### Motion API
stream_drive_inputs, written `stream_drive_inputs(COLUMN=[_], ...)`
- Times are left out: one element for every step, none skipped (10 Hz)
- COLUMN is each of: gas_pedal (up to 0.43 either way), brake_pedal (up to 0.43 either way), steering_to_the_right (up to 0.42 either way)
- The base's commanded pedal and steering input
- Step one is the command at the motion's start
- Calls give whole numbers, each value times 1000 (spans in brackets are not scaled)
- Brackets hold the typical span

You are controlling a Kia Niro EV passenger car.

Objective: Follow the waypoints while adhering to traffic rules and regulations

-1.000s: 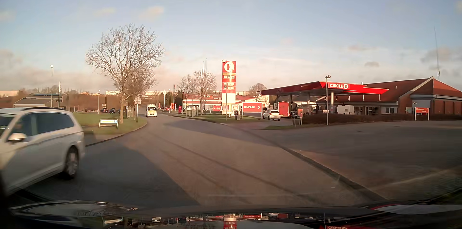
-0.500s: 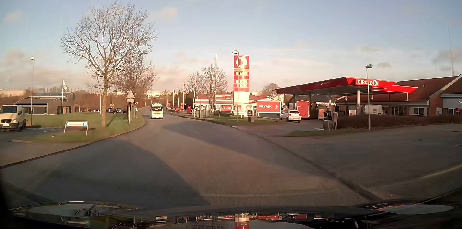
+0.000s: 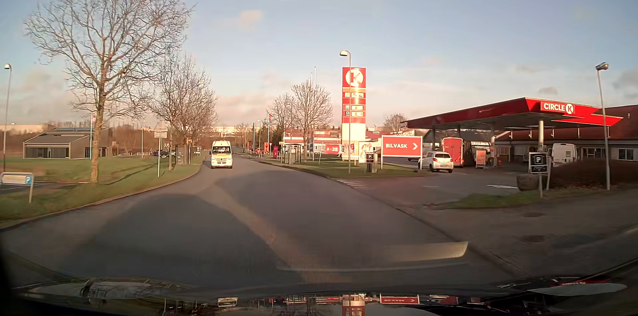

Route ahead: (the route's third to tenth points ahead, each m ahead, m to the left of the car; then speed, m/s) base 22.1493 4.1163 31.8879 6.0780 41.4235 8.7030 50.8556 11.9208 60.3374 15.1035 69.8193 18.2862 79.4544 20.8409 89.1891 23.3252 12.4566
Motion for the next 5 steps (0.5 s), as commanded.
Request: stream_drive_inputs(gas_pedal=[197, 197, 197, 197, 197], brake_pedal=[0, 0, 0, 0, 0], steering_to_the_right=[-40, -40, -39, -40, -40])
